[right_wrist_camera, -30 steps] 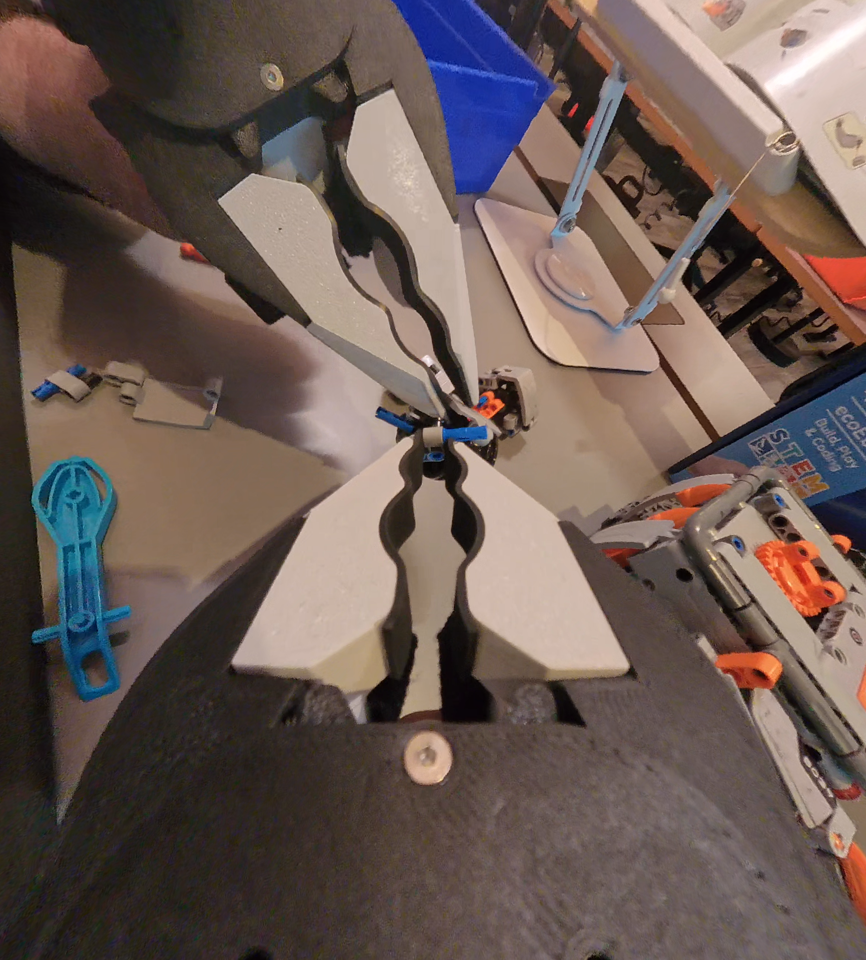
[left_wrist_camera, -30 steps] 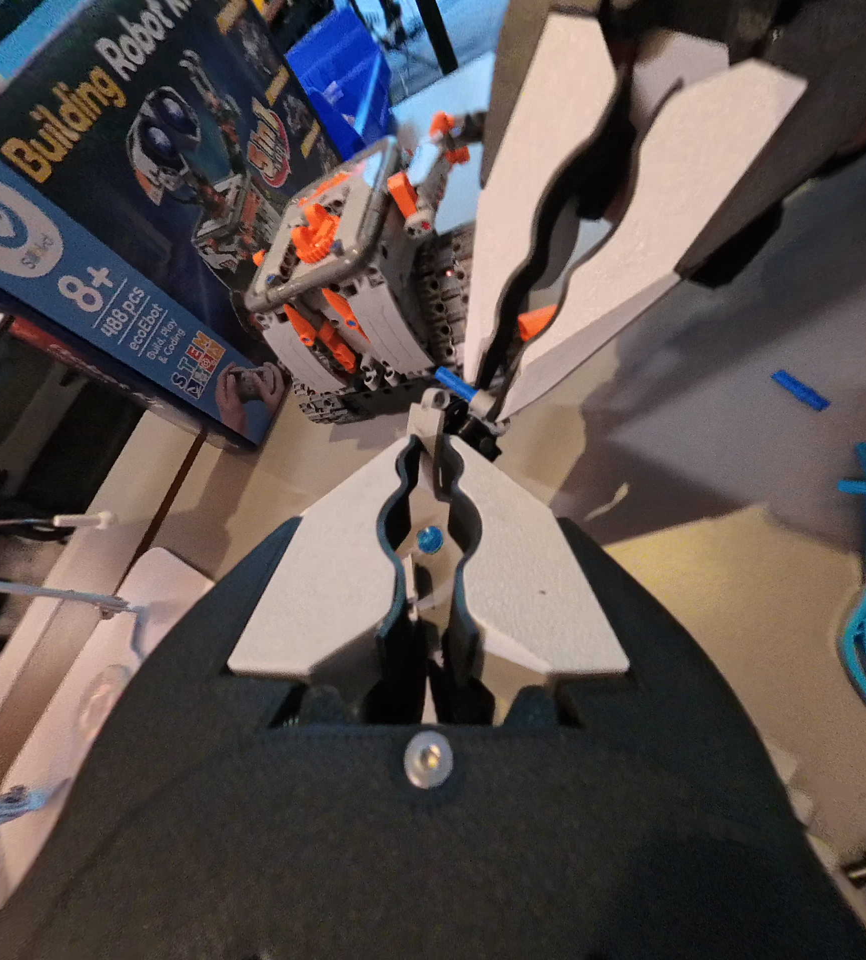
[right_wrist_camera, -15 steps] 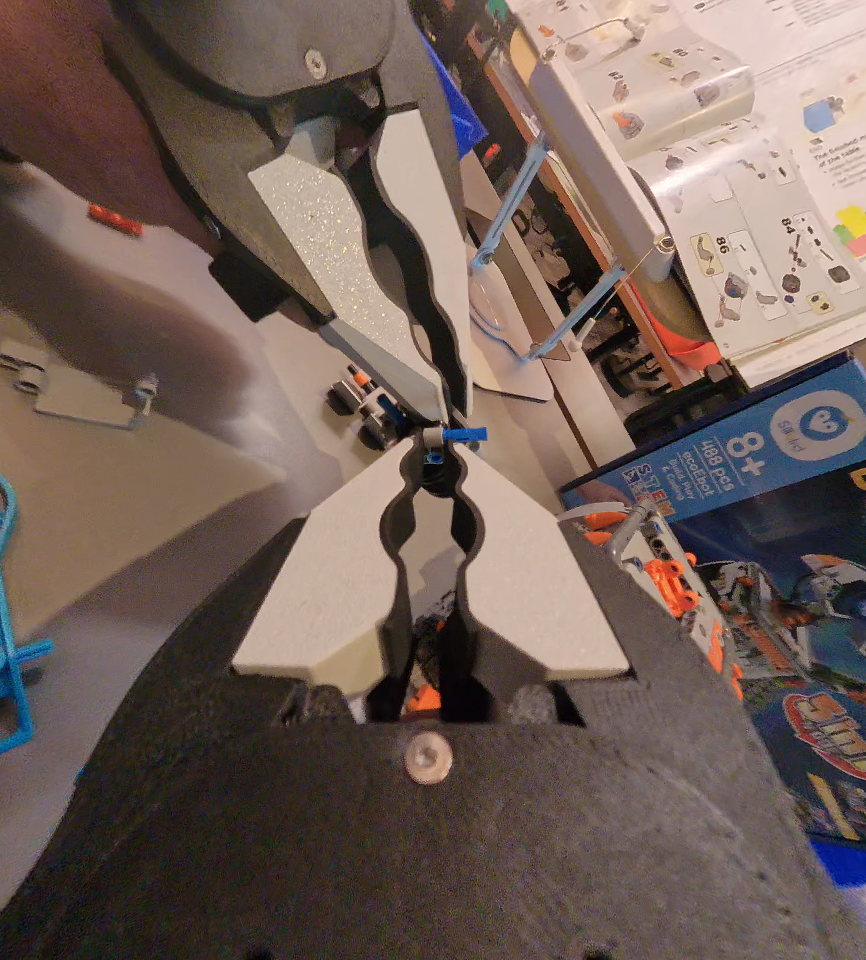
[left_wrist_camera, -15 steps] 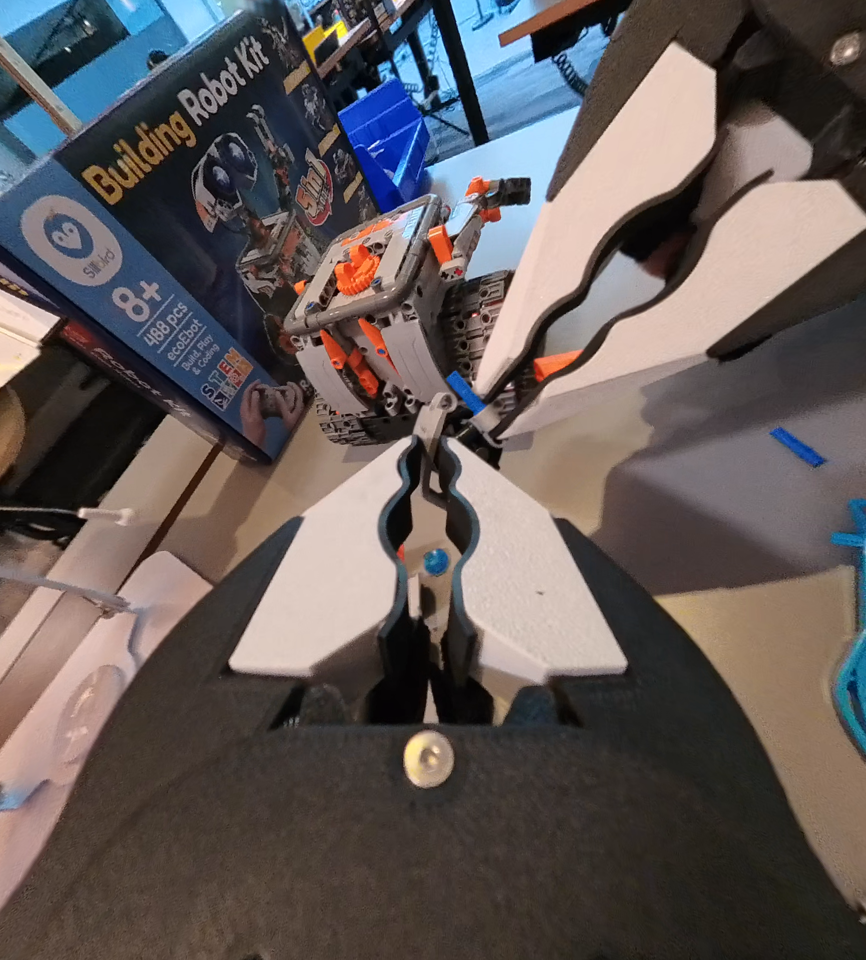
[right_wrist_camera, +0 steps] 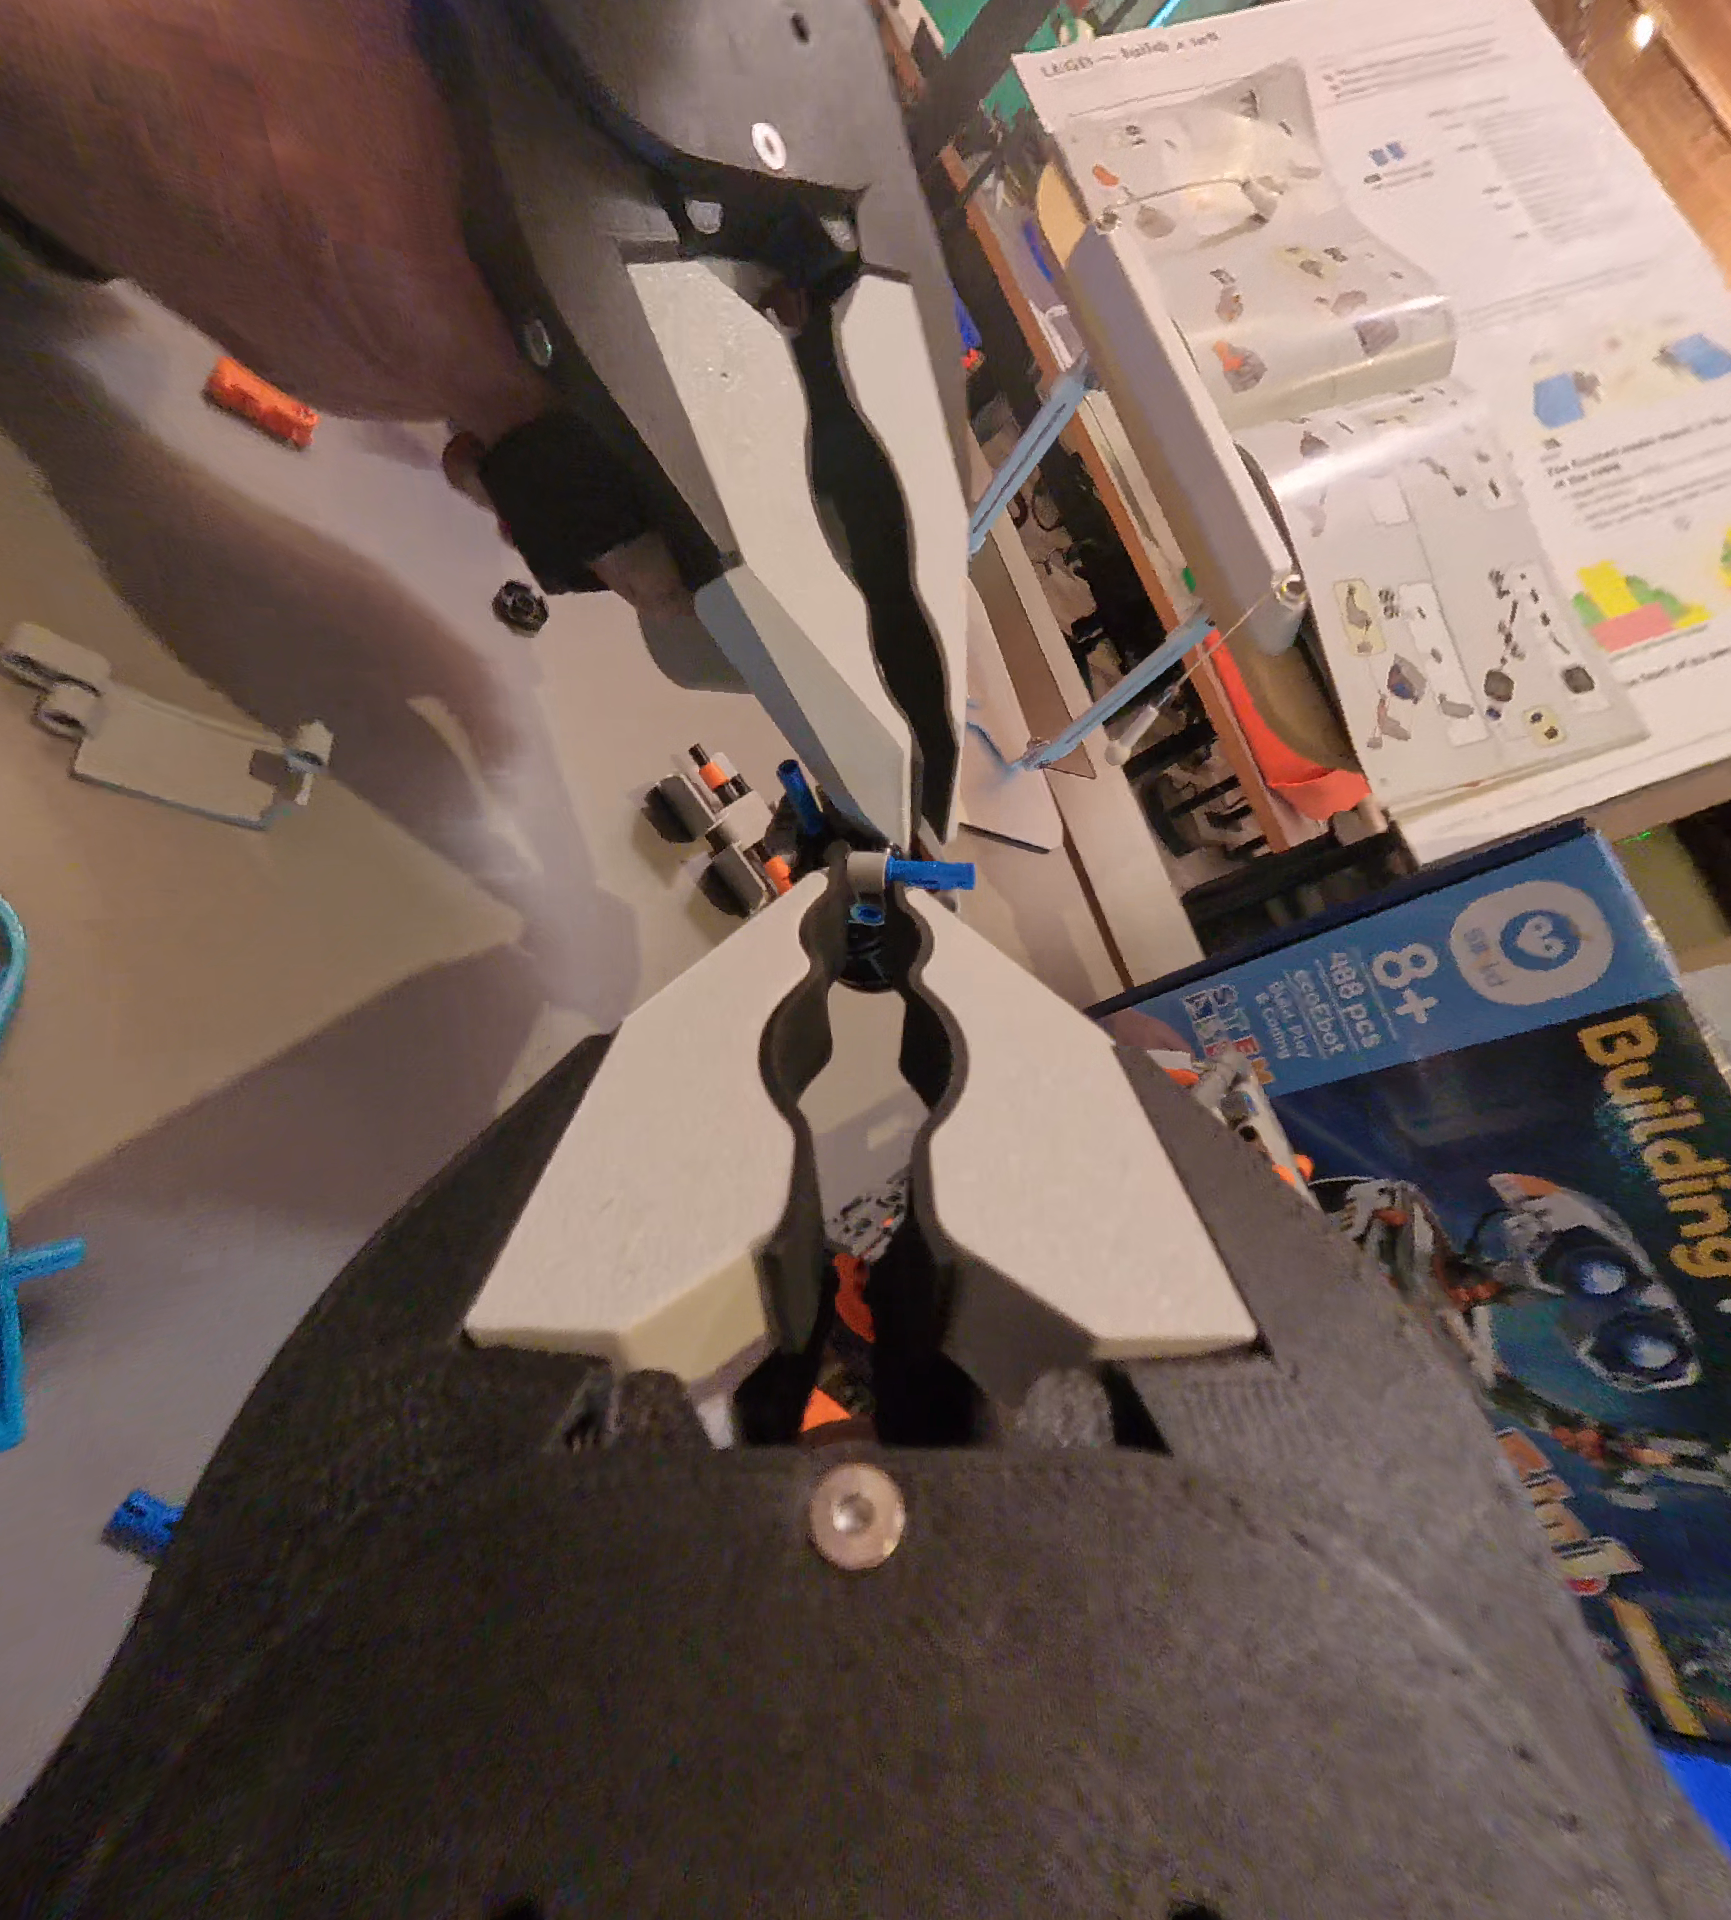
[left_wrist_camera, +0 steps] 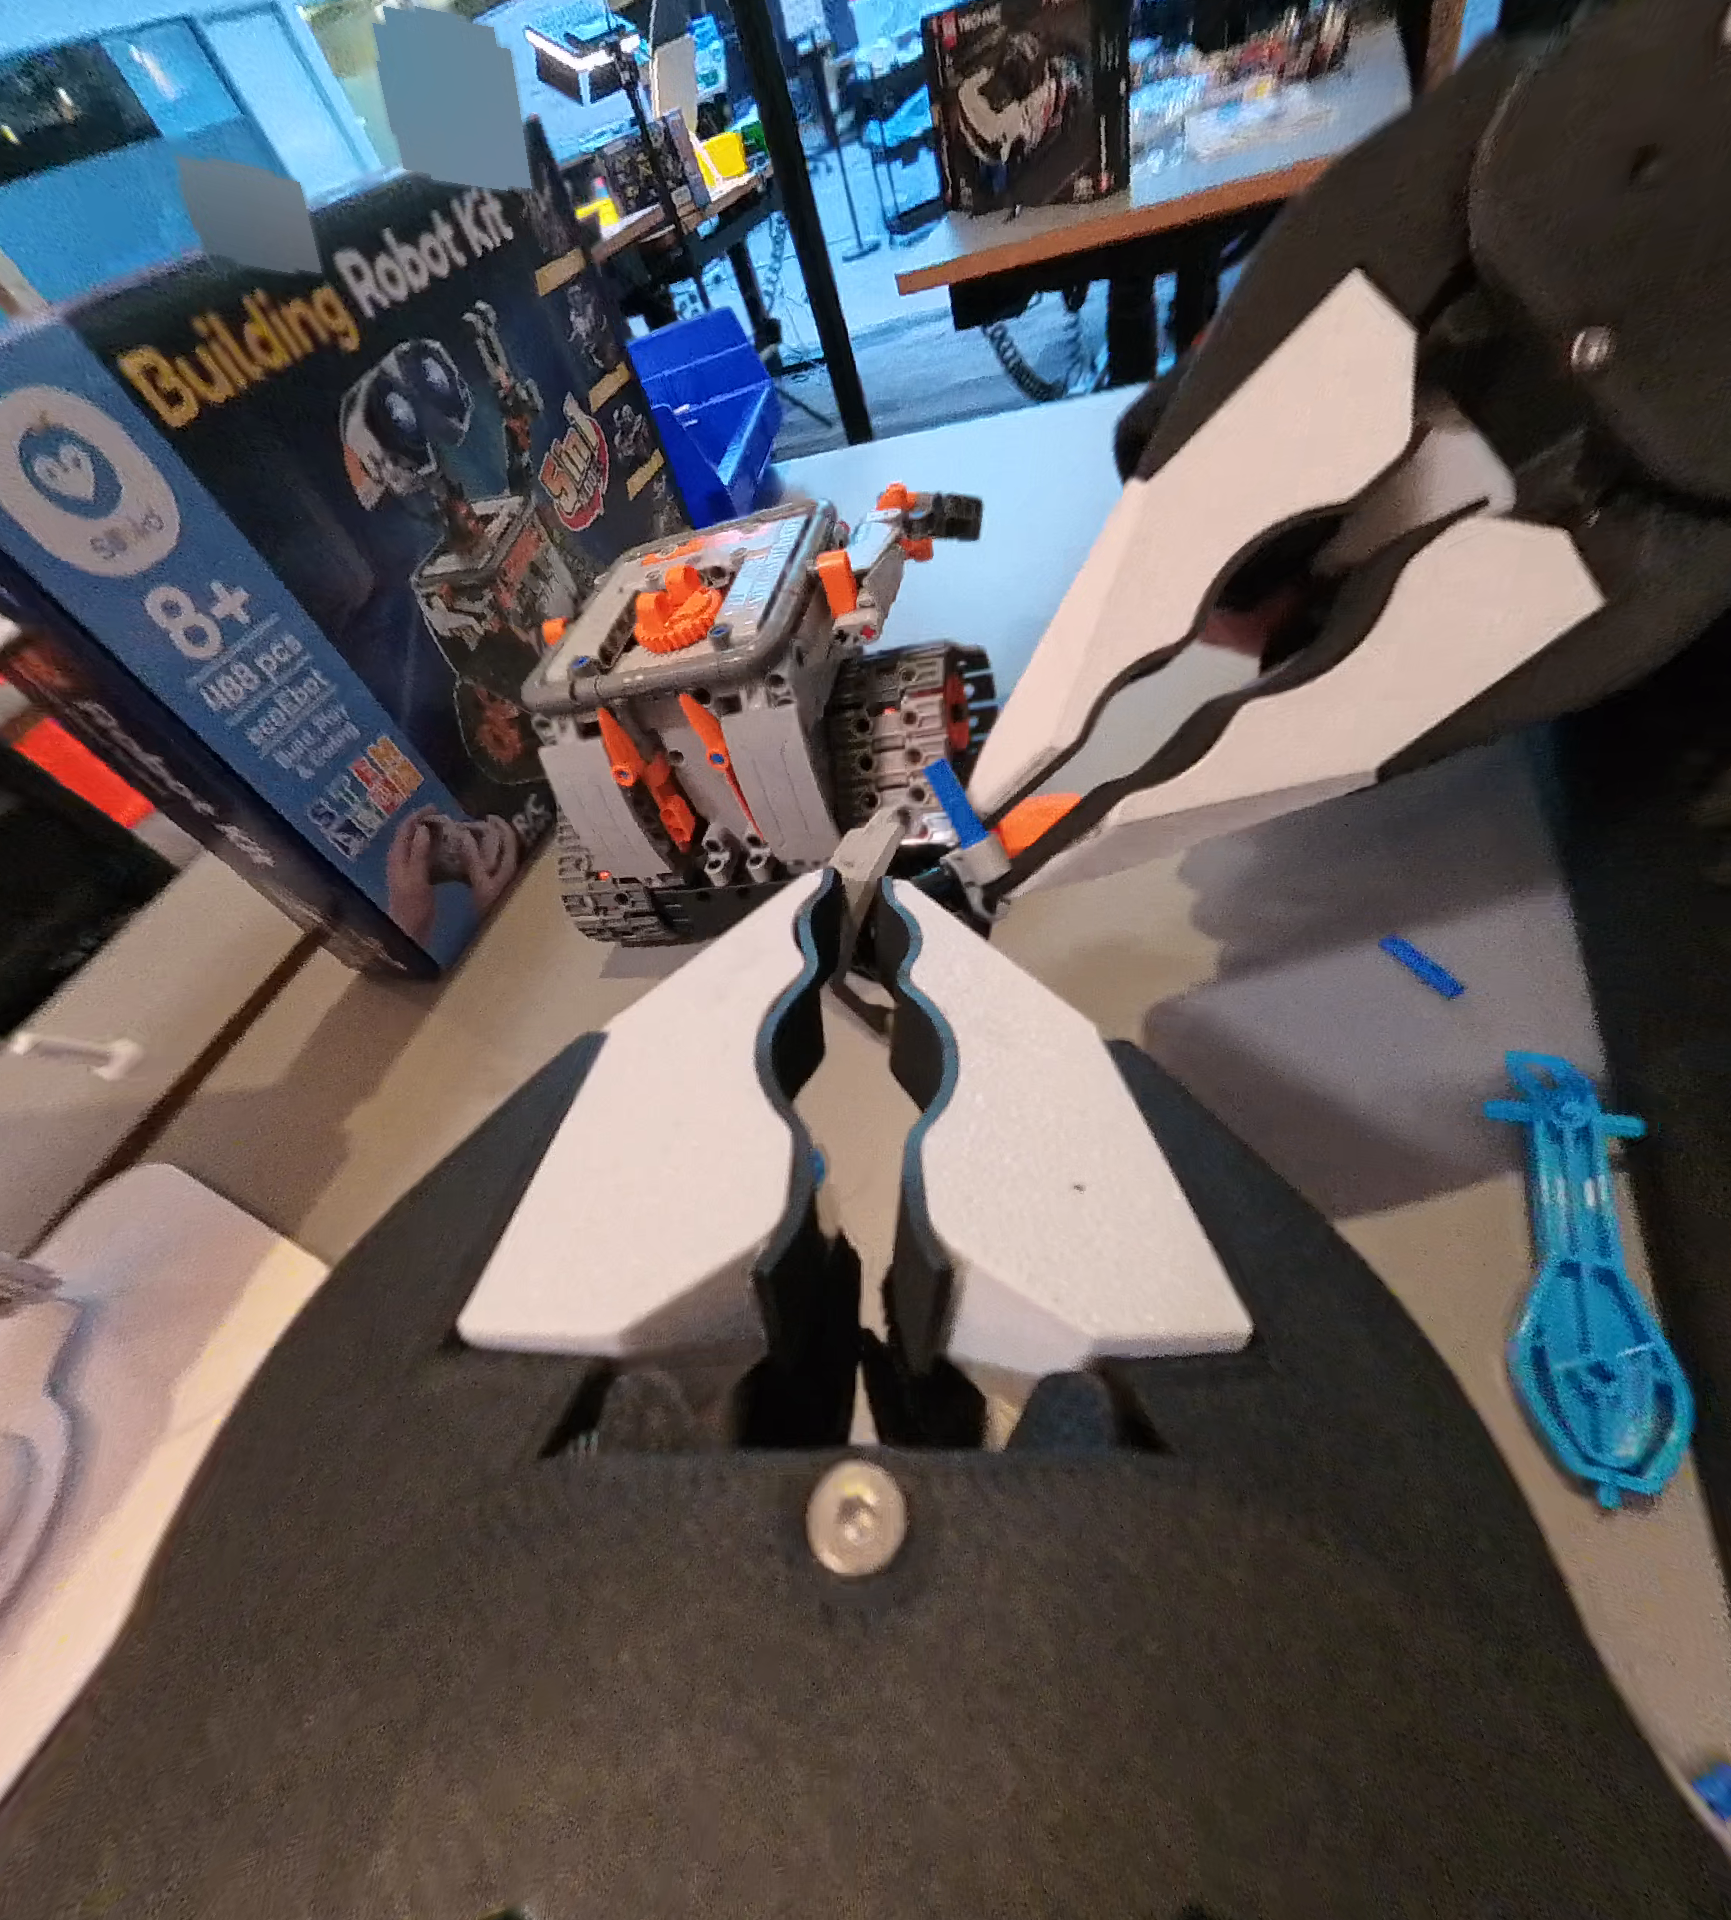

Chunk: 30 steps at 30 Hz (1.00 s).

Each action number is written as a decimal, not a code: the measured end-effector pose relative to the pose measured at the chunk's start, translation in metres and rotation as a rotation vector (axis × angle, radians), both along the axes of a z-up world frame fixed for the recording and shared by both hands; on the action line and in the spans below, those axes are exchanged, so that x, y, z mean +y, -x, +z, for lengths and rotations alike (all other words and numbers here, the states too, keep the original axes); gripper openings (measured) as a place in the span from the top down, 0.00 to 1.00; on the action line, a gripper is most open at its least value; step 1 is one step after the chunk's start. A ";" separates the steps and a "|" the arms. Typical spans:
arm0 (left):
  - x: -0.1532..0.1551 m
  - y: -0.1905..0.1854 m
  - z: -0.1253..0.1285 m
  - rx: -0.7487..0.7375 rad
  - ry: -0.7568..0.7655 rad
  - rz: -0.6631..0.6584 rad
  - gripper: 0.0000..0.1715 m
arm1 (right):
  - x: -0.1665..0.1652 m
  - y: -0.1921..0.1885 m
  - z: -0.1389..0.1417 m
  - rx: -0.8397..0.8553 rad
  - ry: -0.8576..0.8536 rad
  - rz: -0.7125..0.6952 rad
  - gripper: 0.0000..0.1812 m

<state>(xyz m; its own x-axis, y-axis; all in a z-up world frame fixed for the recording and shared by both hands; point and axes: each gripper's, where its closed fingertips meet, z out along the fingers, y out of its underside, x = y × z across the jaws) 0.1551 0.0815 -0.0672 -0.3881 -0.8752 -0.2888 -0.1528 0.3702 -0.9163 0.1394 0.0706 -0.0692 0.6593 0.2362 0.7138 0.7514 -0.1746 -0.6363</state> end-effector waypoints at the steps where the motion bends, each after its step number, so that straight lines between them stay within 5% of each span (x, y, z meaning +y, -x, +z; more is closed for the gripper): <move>1: -0.001 0.000 0.000 -0.003 -0.007 0.006 0.99 | 0.000 0.001 -0.001 -0.024 -0.002 0.001 0.98; 4: -0.001 0.000 -0.004 -0.024 -0.114 0.022 0.99 | 0.000 0.001 -0.005 0.022 0.035 0.009 0.98; 7: -0.001 0.001 -0.004 -0.062 -0.241 0.042 1.00 | 0.000 0.000 -0.006 0.335 0.122 0.074 0.98; 12: -0.002 0.002 0.004 -0.094 -0.199 0.049 0.99 | 0.000 0.003 -0.003 0.703 0.192 0.158 0.97; 18: 0.002 0.003 0.025 -0.121 0.038 0.036 1.00 | 0.006 0.029 -0.021 0.349 0.155 0.141 1.00; 20: -0.002 0.002 0.020 -0.092 -0.003 0.029 1.00 | 0.011 0.033 -0.024 0.229 0.139 0.124 1.00; 24: 0.014 0.003 0.019 -0.099 -0.005 0.058 1.00 | 0.004 0.032 -0.024 0.304 0.190 0.180 1.00; 30: 0.014 0.007 0.025 -0.150 -0.043 0.040 1.00 | -0.012 0.002 0.030 0.350 -0.037 0.149 0.96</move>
